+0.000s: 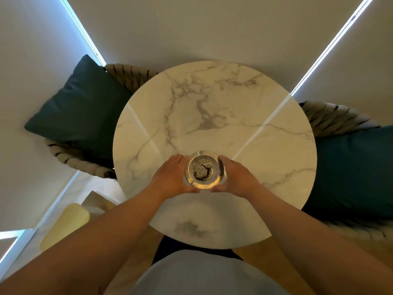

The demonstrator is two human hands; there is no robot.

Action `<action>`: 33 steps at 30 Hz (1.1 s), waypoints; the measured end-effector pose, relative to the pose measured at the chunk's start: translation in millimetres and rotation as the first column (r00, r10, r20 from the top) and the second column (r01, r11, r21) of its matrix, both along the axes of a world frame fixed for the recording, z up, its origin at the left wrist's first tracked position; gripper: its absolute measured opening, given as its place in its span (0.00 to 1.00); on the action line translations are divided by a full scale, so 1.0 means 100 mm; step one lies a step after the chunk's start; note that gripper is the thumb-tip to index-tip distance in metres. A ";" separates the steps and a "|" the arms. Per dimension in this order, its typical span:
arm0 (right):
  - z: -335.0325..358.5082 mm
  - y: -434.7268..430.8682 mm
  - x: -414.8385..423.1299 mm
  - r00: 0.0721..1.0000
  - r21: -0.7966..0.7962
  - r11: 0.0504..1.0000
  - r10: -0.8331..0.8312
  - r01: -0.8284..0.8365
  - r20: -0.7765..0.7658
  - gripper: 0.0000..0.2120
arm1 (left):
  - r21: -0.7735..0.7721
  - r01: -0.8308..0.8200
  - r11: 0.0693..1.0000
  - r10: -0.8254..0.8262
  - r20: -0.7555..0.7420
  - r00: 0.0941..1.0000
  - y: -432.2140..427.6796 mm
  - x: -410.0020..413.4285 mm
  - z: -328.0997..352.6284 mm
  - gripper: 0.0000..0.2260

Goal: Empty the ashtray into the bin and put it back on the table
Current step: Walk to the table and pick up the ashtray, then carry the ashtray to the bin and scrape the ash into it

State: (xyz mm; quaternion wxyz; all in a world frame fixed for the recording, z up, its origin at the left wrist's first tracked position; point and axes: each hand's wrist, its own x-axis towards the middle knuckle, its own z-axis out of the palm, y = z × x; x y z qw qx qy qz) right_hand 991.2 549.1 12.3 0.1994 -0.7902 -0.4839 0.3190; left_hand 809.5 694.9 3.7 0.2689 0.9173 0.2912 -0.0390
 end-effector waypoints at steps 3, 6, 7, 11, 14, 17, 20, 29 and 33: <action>0.00 -0.09 -0.06 0.999 0.009 0.999 0.039 -0.039 -0.012 0.40 | 0.010 -0.030 1.000 0.030 -0.008 1.000 -0.16 -0.11 0.00 0.46; -0.02 -0.20 -0.11 0.997 0.004 0.997 0.079 -0.079 -0.007 0.42 | -0.006 -0.062 0.998 0.061 -0.018 0.998 -0.33 -0.21 -0.02 0.46; -0.03 -0.24 -0.12 0.996 0.000 0.996 0.090 -0.090 -0.006 0.42 | -0.011 -0.066 0.998 0.066 -0.015 0.998 -0.39 -0.23 -0.03 0.46; -0.05 -0.38 -0.16 0.993 -0.011 0.993 0.116 -0.116 0.008 0.42 | -0.018 -0.082 0.996 0.082 -0.009 0.997 -0.57 -0.30 -0.06 0.45; -0.06 -0.47 -0.17 0.992 -0.026 0.991 0.130 -0.130 -0.001 0.40 | -0.024 -0.089 0.996 0.089 -0.001 0.996 -0.67 -0.33 -0.08 0.44; -0.06 -0.51 -0.17 0.990 -0.028 0.990 0.139 -0.139 -0.004 0.40 | -0.030 -0.100 0.995 0.100 -0.002 0.995 -0.72 -0.34 -0.08 0.44; -0.05 -0.49 -0.19 0.987 -0.020 0.987 0.161 -0.161 0.003 0.40 | -0.038 -0.124 0.992 0.125 0.012 0.992 -0.74 -0.39 -0.08 0.44; 0.06 -0.16 -0.55 0.950 0.025 0.949 0.313 -0.314 0.011 0.38 | -0.037 -0.243 0.969 0.245 0.055 0.968 -0.70 -0.92 0.00 0.43; 0.09 0.10 -0.91 0.909 0.038 0.908 0.417 -0.417 0.025 0.39 | -0.041 -0.345 0.938 0.347 0.056 0.936 -0.65 -1.36 0.01 0.43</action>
